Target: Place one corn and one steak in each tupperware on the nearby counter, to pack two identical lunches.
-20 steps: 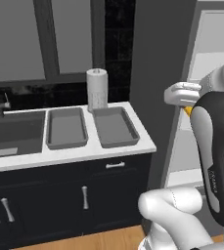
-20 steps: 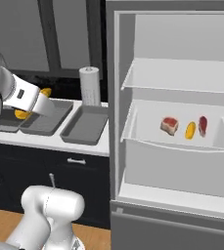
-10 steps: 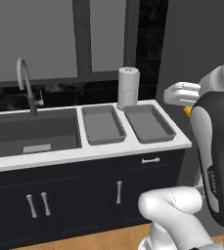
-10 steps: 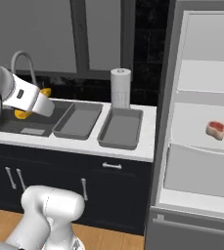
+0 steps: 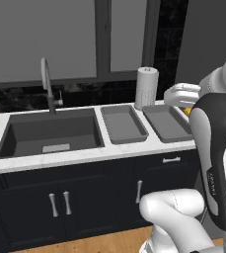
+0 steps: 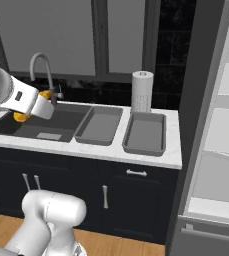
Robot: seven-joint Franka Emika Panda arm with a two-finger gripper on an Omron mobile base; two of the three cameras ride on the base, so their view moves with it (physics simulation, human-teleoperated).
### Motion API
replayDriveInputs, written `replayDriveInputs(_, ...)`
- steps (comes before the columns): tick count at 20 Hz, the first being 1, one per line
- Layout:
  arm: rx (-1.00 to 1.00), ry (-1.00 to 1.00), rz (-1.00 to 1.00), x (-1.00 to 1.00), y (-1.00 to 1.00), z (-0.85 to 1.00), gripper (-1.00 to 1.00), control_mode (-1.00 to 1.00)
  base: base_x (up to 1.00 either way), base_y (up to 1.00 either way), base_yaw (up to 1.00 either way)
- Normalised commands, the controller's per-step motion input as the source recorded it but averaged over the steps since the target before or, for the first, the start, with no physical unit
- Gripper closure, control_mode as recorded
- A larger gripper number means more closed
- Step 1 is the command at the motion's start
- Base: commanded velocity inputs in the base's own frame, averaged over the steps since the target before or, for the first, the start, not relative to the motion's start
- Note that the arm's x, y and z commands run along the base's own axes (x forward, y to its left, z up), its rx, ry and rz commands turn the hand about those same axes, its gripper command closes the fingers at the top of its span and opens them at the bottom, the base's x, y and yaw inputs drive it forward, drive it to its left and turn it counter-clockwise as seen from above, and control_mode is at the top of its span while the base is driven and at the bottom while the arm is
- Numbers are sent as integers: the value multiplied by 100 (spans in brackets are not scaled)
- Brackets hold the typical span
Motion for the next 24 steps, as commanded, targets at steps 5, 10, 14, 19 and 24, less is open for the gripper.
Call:
replayDriveInputs(5, 0, 0, 0, 0, 0, 0, 100, -100, 0, 0, 0)
replayDriveInputs(10, 0, 0, 0, 0, 0, 0, 100, -100, 0, 0, 0)
replayDriveInputs(14, 0, 0, 0, 0, 0, 0, 100, -100, 0, 0, 0)
replayDriveInputs(19, 13, 1, 3, 12, -10, -42, 100, -100, 0, 0, 0)
replayDriveInputs(24, 8, 11, 16, 47, -4, -59, 100, -100, 0, 0, 0)
